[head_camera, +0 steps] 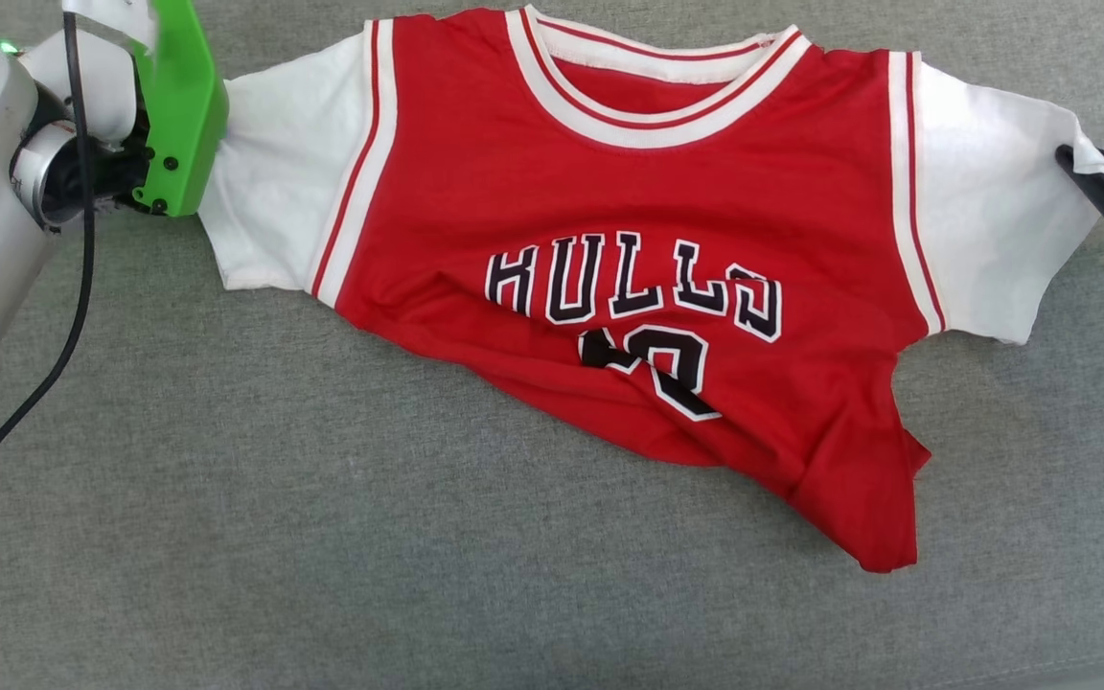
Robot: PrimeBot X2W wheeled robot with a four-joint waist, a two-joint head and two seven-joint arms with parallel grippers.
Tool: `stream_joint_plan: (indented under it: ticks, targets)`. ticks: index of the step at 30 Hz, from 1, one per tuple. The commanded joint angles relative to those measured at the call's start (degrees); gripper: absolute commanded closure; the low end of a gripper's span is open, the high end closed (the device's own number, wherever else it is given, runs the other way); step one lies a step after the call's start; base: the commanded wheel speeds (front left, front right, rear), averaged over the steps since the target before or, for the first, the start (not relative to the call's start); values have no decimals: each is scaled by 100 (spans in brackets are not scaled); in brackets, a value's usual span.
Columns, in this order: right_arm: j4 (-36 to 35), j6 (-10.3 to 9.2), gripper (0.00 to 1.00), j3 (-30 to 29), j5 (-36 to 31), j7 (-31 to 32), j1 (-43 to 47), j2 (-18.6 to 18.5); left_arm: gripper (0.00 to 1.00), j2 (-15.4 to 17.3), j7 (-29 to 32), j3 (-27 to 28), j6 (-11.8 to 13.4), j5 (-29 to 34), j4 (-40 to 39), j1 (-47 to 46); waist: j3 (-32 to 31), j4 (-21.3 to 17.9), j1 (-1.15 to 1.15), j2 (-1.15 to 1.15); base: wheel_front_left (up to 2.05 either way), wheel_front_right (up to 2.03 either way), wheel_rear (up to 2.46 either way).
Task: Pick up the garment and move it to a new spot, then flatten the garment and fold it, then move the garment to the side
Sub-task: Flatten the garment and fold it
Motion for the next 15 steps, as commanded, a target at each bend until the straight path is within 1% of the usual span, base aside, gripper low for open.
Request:
stream_joint_plan:
  ticks: [1, 3, 8, 13, 15]
  targets:
    - [29, -4, 100, 27, 30, -48, -99, -20, 100, -36, -91, -148, -16, -125, 100, 266, -71, 41, 0, 0, 0, 0, 0]
    - [46, -4, 100, 44, 25, -121, -122, -28, 100, -17, -365, -165, -16, -193, 59, 232, -169, 81, 0, 0, 0, 0, 0]
    - [127, -4, 100, 29, 36, -293, -151, -96, 100, 203, -1265, -393, -16, -223, -339, 64, -507, 214, 0, 0, 0, 0, 0]
    - [168, -4, 100, -115, 79, -430, -197, -171, 100, 442, -2379, -470, -16, -241, -707, -108, -912, 344, 0, 0, 0, 0, 0]
    - [161, -4, 100, -189, 85, -488, -215, -216, 100, 527, -2688, -533, -16, -229, -894, -166, -1051, 400, 0, 0, 0, 0, 0]
